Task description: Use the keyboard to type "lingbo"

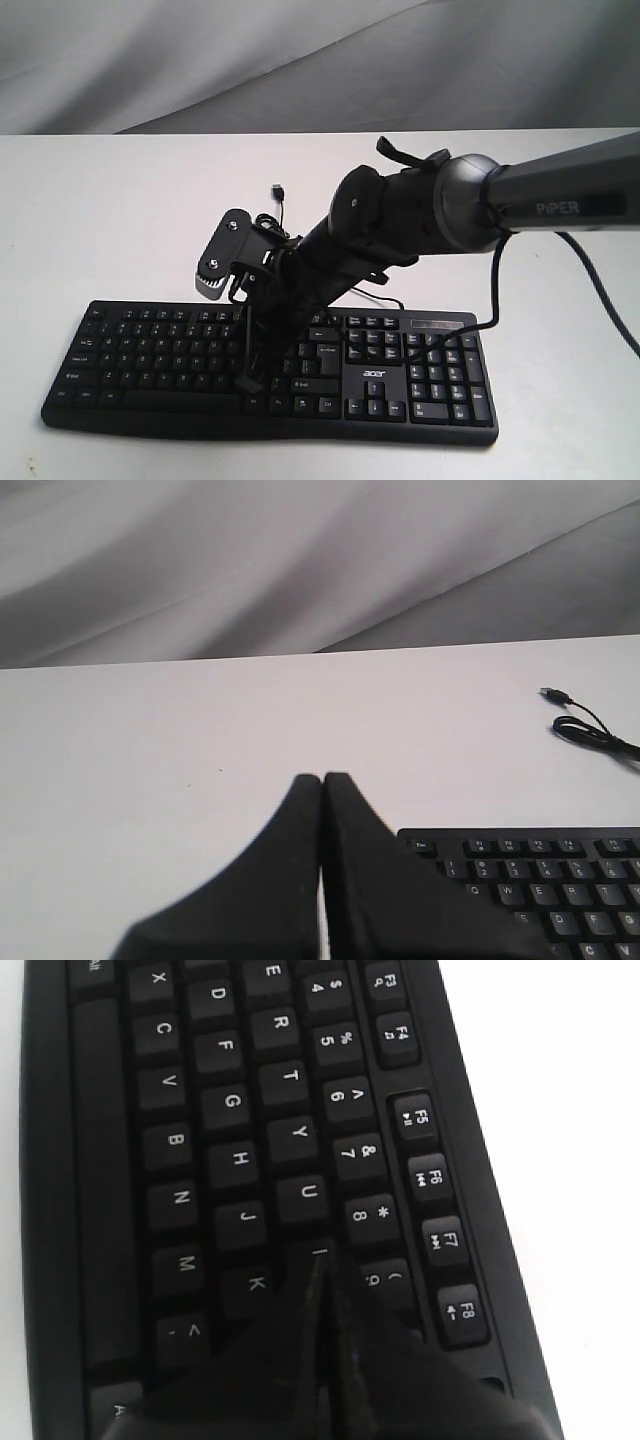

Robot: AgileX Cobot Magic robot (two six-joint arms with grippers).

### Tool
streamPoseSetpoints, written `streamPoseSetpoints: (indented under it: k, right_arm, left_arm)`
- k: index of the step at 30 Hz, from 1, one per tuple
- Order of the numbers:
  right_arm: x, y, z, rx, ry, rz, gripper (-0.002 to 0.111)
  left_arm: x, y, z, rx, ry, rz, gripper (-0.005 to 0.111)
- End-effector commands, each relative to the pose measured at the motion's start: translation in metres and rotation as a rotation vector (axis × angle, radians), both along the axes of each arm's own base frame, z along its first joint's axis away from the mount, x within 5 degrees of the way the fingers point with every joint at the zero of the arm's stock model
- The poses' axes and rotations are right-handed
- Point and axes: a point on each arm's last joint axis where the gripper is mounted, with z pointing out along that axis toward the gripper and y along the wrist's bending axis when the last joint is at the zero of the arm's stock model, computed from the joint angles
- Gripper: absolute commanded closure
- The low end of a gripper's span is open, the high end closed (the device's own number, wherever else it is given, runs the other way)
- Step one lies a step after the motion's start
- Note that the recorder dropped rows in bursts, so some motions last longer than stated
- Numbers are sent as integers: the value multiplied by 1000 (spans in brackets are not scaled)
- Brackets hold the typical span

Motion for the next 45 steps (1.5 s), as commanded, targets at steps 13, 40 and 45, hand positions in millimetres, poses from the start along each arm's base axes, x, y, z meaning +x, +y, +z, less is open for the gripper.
streamPoseSetpoints:
  k: [13, 40, 45]
  right_arm:
    - [1, -2, 0, 3, 7, 0, 108]
    - [1, -2, -7, -11, 16, 7, 108]
    - [2, -3, -15, -26, 26, 10, 108]
  left_arm:
    - [0, 0, -1, -5, -6, 0, 106]
    - [0, 0, -1, -5, -6, 0, 106]
    - [0, 0, -1, -5, -6, 0, 106]
